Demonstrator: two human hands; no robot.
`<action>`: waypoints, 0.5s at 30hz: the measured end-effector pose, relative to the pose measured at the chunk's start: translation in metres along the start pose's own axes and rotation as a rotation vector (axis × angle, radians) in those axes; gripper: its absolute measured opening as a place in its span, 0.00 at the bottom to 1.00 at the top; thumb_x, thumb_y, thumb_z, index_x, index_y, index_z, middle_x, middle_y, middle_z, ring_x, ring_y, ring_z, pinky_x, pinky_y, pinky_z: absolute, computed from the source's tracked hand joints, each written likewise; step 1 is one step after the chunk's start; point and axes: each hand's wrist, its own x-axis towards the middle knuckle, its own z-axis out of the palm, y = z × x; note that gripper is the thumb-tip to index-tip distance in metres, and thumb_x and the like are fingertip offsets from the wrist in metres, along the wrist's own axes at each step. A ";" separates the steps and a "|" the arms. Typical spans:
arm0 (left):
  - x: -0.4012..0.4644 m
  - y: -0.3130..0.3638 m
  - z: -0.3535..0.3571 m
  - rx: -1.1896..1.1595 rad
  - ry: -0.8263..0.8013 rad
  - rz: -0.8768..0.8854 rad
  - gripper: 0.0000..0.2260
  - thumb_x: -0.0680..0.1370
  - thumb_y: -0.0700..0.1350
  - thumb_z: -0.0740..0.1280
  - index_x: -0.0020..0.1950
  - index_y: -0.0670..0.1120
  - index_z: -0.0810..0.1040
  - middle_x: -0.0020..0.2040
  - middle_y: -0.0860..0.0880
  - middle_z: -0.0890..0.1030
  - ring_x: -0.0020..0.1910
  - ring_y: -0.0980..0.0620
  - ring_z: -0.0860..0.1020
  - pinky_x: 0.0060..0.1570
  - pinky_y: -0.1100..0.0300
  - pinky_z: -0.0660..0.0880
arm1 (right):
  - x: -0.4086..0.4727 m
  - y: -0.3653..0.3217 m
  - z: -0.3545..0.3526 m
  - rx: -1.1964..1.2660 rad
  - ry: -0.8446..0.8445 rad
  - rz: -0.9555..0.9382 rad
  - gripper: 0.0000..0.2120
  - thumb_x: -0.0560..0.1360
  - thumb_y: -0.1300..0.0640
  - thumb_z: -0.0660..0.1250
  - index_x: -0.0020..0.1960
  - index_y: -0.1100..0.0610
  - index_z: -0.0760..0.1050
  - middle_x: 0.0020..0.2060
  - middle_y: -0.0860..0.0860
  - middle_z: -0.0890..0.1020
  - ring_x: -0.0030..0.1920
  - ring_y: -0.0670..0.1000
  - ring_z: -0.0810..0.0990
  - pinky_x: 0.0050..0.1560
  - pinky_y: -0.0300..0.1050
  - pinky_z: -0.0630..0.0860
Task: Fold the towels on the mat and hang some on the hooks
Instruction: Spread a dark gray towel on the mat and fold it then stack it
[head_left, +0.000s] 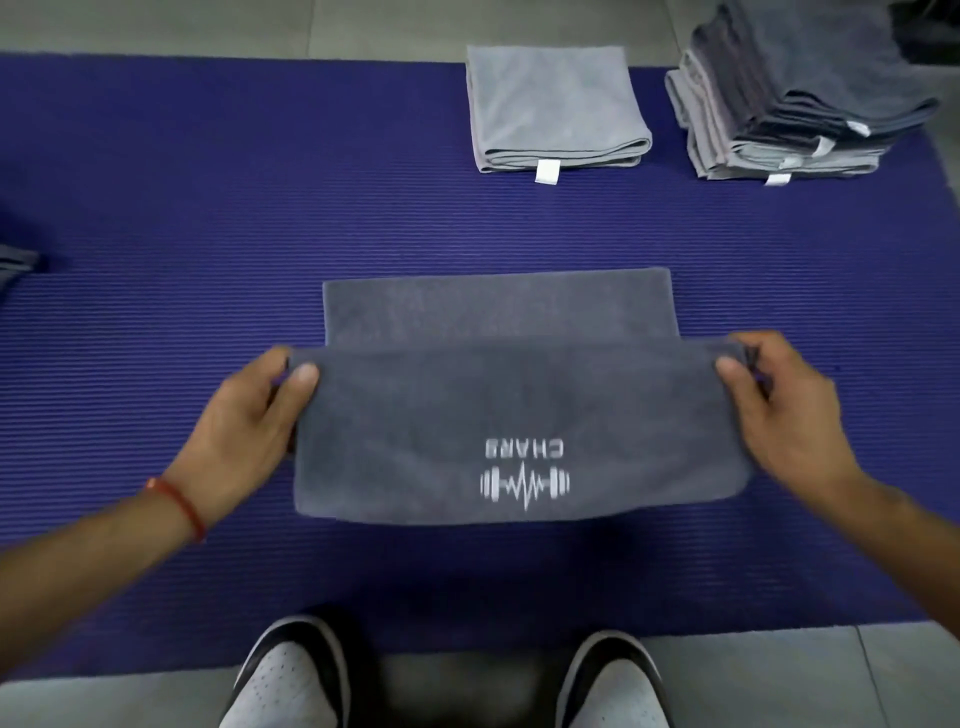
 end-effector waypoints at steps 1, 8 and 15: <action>0.019 0.006 0.000 0.022 0.024 0.018 0.09 0.84 0.51 0.61 0.51 0.49 0.77 0.39 0.49 0.84 0.35 0.57 0.82 0.32 0.59 0.80 | 0.019 -0.004 0.002 0.012 0.027 -0.013 0.10 0.83 0.53 0.64 0.61 0.56 0.75 0.47 0.47 0.80 0.46 0.48 0.77 0.47 0.41 0.68; 0.124 0.001 0.009 0.302 0.107 -0.148 0.11 0.82 0.47 0.66 0.45 0.39 0.77 0.35 0.45 0.81 0.25 0.57 0.81 0.24 0.73 0.71 | 0.114 -0.002 0.054 -0.247 -0.111 0.073 0.14 0.83 0.49 0.63 0.62 0.58 0.72 0.48 0.60 0.83 0.50 0.65 0.81 0.48 0.59 0.78; 0.135 -0.013 0.011 0.389 0.118 -0.239 0.14 0.81 0.45 0.67 0.42 0.36 0.75 0.37 0.41 0.83 0.27 0.55 0.80 0.24 0.74 0.70 | 0.125 0.004 0.064 -0.241 -0.059 0.141 0.12 0.83 0.49 0.64 0.56 0.59 0.74 0.46 0.62 0.82 0.49 0.66 0.80 0.48 0.60 0.79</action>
